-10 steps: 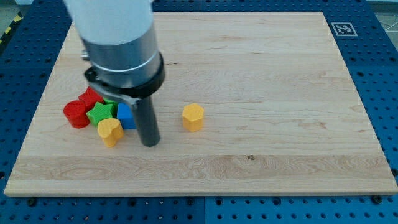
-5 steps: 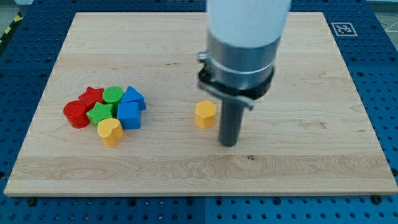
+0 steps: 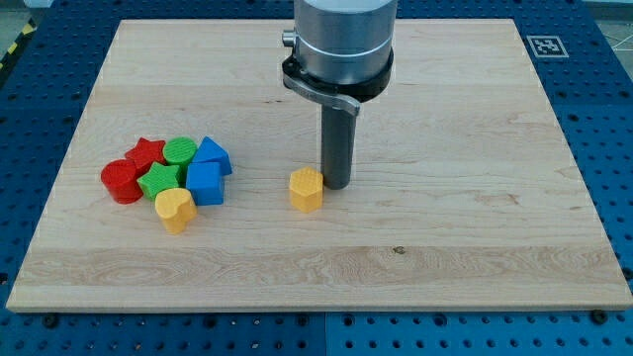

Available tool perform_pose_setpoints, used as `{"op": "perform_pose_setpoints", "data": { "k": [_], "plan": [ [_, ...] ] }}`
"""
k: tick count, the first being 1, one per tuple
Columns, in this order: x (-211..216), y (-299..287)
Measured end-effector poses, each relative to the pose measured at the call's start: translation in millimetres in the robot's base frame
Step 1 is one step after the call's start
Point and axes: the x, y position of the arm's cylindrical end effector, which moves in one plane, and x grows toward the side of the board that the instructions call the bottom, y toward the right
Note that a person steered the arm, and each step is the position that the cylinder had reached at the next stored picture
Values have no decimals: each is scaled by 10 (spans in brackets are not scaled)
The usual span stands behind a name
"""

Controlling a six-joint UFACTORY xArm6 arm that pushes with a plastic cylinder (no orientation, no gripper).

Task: Move the yellow hexagon below the red circle

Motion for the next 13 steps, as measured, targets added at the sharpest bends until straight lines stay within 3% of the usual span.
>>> {"op": "perform_pose_setpoints", "data": {
  "k": [1, 3, 6, 8, 10, 13],
  "plan": [
    [164, -9],
    [-136, -283],
    [532, -393],
    [508, -225],
    [917, -132],
    [797, -546]
  ]
}}
